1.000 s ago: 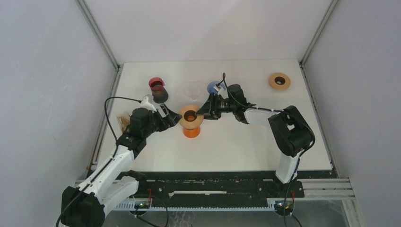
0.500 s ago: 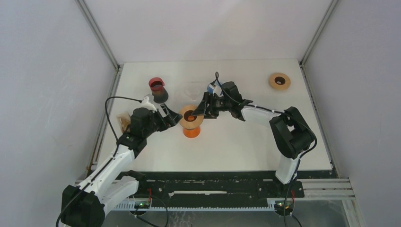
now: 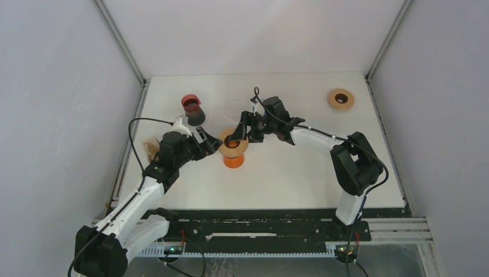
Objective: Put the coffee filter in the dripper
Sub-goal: Place the dripper holder onto the coffee server.
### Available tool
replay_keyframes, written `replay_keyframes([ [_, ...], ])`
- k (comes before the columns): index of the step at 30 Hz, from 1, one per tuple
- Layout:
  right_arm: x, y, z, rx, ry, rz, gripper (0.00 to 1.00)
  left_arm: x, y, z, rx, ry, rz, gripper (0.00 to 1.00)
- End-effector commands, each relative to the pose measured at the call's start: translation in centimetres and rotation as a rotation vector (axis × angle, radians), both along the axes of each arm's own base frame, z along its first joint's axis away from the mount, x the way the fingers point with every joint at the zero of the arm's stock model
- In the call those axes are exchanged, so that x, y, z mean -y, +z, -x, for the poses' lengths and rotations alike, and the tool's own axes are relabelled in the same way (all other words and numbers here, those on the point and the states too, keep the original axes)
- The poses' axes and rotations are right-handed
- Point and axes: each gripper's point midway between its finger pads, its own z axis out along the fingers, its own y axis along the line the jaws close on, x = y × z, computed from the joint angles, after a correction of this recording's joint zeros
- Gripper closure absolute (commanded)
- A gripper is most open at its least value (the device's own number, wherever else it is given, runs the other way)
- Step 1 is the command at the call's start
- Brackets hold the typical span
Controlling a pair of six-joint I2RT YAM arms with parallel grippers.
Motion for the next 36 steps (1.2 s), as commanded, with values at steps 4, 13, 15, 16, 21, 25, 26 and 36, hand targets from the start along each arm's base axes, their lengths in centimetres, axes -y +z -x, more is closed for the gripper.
replay_keyframes([
  [4, -0.9, 3.5, -0.7, 0.140, 0.006, 0.016, 0.06, 0.1, 0.1, -0.1, 0.031, 0.007, 0.017, 0.11],
  [13, -2.0, 3.9, -0.6, 0.169, 0.023, 0.052, 0.05, -0.1, 0.0, 0.1, 0.034, 0.016, 0.018, 0.11],
  [15, -2.2, 3.9, -0.7, 0.174, 0.023, 0.059, 0.04, -0.2, 0.1, 0.1, 0.036, 0.016, 0.019, 0.11],
  [16, -2.3, 3.9, -0.7, 0.176, 0.024, 0.064, 0.04, -0.1, 0.1, 0.1, 0.036, 0.015, 0.019, 0.11],
  [21, -2.3, 3.5, -1.0, 0.182, 0.020, 0.096, 0.02, -0.2, 0.1, 0.1, 0.036, 0.016, 0.019, 0.11],
  [25, -1.4, 2.8, -1.9, 0.185, -0.008, 0.129, 0.01, -0.1, 0.0, 0.2, 0.033, 0.016, 0.019, 0.11],
  [26, -1.2, 2.7, -2.1, 0.184, -0.012, 0.133, 0.01, -0.1, 0.0, 0.2, 0.035, 0.016, 0.019, 0.11],
  [36, 0.7, 4.9, -3.1, 0.230, -0.039, 0.122, 0.00, -0.3, 0.4, 0.2, 0.042, 0.023, 0.014, 0.11],
])
